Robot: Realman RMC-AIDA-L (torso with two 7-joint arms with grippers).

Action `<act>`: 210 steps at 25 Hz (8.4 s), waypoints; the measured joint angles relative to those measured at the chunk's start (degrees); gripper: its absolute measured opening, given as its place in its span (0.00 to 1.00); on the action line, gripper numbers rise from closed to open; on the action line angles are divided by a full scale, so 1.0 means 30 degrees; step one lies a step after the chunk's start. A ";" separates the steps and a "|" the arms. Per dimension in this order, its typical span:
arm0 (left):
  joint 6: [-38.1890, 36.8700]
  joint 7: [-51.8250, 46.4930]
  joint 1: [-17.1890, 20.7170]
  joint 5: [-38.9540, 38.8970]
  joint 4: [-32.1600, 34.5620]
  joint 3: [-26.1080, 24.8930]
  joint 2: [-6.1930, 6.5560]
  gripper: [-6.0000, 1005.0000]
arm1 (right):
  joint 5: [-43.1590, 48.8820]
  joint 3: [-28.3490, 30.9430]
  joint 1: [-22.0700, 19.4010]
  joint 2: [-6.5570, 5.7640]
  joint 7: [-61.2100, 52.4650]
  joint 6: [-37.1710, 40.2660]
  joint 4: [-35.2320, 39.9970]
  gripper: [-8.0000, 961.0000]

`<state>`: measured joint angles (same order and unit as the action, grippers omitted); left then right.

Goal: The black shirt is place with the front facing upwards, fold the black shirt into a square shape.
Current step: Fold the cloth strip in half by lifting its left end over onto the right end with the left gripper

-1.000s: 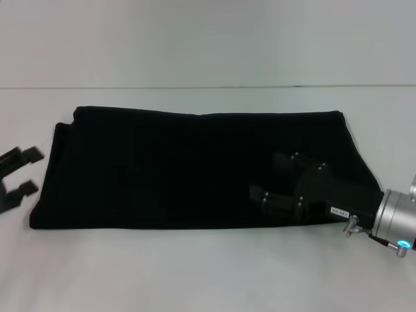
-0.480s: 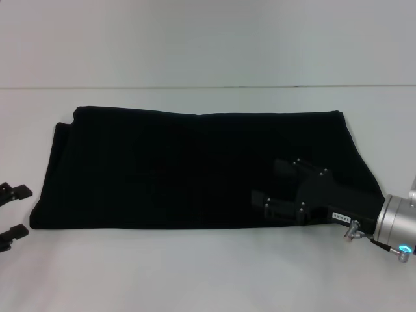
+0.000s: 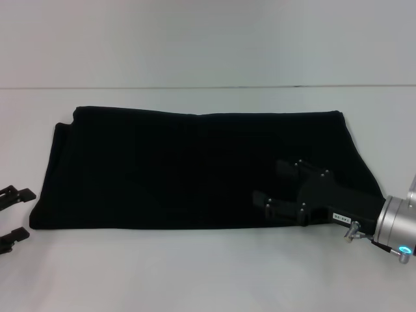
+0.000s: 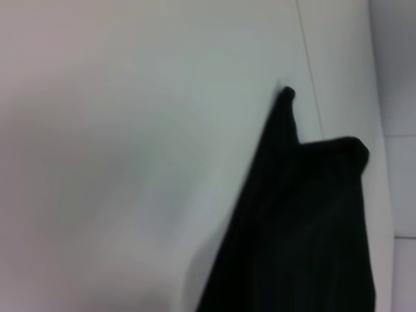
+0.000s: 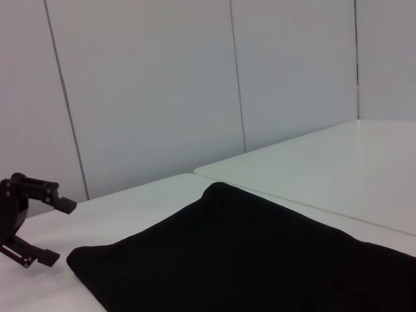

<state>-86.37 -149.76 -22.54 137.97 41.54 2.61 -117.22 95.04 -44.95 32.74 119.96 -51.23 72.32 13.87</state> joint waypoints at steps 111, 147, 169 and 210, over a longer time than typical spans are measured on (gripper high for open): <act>0.0855 -0.0411 -0.0553 0.0586 -0.0049 0.1540 0.0293 0.88 | -0.0126 0.0218 0.0087 -0.0030 -0.0179 0.0263 0.0271 0.96; 0.0774 0.1058 -0.1241 -0.3922 -0.2342 0.1627 0.0465 0.88 | -0.0127 0.0217 -0.0043 -0.0030 -0.0179 0.0232 0.0269 0.96; -0.0462 -0.0524 -0.0446 0.0581 -0.0447 0.1305 0.0750 0.88 | -0.0127 0.0151 -0.0075 -0.0029 -0.0178 0.0236 0.0269 0.96; 0.0612 -0.2195 -0.1165 0.1356 -0.0817 0.2290 0.0965 0.88 | -0.0126 0.0217 0.0031 -0.0030 -0.0178 0.0235 0.0269 0.96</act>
<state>-84.54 -156.35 -26.03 142.04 39.09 9.48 -114.33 94.66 -44.29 32.83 119.87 -51.76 73.03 14.68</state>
